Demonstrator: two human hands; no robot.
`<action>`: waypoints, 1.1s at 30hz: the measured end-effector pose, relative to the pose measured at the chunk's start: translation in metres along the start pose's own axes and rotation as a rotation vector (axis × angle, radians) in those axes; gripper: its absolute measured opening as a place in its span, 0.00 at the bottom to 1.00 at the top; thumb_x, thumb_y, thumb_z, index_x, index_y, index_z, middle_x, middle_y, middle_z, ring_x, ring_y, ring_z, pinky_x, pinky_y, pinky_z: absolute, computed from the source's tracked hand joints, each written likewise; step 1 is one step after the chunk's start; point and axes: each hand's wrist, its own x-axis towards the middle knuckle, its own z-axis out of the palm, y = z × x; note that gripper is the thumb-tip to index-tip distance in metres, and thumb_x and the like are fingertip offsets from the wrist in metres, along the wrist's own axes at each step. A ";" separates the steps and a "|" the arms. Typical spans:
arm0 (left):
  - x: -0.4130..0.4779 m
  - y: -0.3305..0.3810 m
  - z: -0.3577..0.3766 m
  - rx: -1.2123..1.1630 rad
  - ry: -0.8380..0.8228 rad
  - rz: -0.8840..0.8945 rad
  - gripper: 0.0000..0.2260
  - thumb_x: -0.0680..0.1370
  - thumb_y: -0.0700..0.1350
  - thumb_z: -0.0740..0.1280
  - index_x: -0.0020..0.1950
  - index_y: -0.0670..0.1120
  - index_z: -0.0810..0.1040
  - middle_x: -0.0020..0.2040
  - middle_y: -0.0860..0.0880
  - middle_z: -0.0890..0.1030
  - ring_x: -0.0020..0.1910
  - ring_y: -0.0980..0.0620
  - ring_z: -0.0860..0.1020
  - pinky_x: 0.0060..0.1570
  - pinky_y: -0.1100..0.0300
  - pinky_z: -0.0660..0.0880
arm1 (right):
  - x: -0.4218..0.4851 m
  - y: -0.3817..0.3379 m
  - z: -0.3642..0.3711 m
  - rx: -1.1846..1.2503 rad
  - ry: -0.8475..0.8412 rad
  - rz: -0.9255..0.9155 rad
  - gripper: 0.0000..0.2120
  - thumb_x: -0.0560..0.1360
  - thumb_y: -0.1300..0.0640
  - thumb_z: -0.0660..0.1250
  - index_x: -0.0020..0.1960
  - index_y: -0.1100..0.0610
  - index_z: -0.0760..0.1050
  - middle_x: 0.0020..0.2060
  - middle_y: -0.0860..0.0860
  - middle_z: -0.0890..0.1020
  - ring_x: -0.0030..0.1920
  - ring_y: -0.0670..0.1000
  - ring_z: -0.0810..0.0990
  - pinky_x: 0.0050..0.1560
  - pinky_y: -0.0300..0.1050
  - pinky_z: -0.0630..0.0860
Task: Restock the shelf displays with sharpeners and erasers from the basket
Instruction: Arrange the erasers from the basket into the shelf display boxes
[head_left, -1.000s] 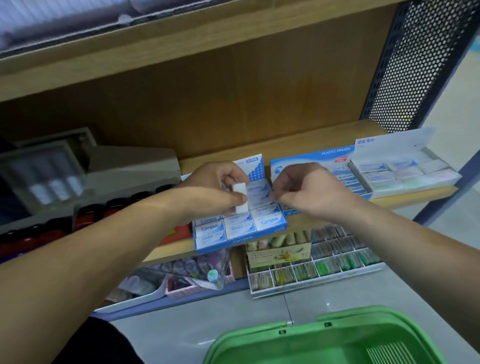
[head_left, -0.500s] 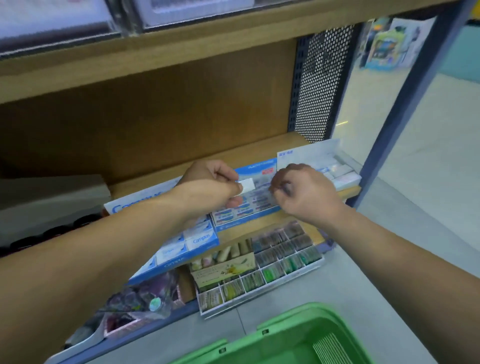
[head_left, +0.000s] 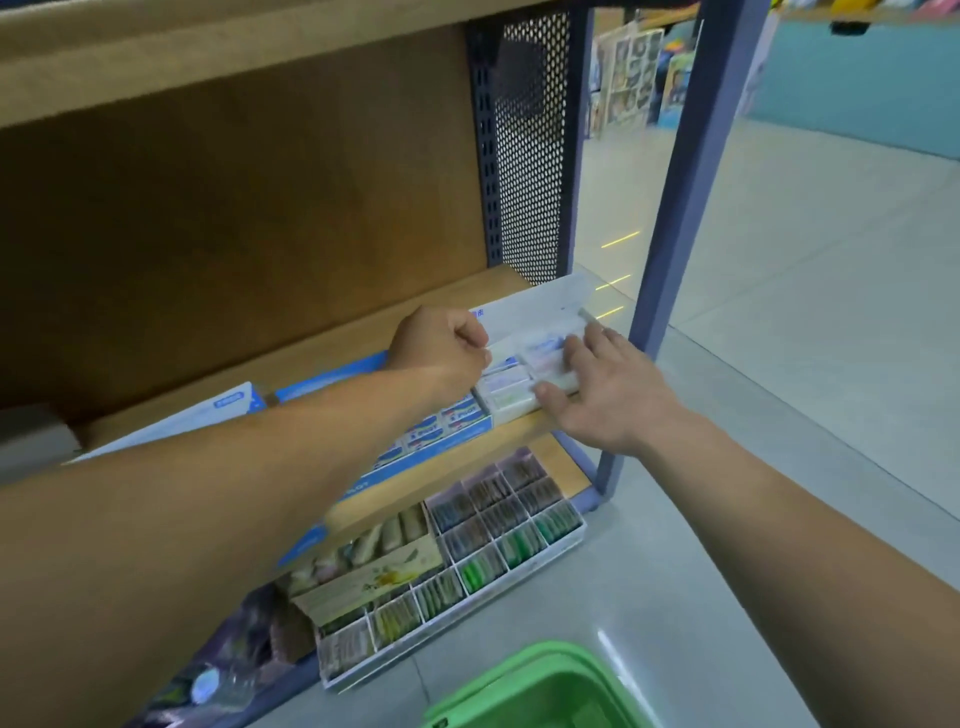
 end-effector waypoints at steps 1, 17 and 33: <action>0.001 -0.003 0.002 0.007 -0.004 0.005 0.03 0.76 0.42 0.75 0.46 0.49 0.84 0.38 0.53 0.82 0.38 0.54 0.79 0.38 0.67 0.71 | -0.001 -0.001 -0.001 -0.014 0.027 0.001 0.34 0.79 0.32 0.54 0.76 0.55 0.63 0.75 0.56 0.65 0.77 0.58 0.59 0.77 0.53 0.58; 0.011 -0.008 -0.001 0.191 -0.147 0.159 0.07 0.78 0.42 0.74 0.55 0.48 0.82 0.45 0.55 0.79 0.41 0.56 0.76 0.46 0.64 0.72 | -0.012 0.007 0.029 0.095 0.230 -0.124 0.33 0.78 0.36 0.46 0.74 0.51 0.71 0.74 0.54 0.69 0.77 0.60 0.61 0.78 0.61 0.56; 0.051 0.042 0.056 -0.175 -0.117 0.084 0.07 0.74 0.38 0.78 0.48 0.45 0.82 0.37 0.46 0.82 0.27 0.53 0.77 0.34 0.58 0.79 | -0.034 0.041 0.020 0.450 0.397 0.216 0.20 0.79 0.39 0.64 0.69 0.43 0.74 0.53 0.44 0.77 0.54 0.50 0.78 0.50 0.49 0.78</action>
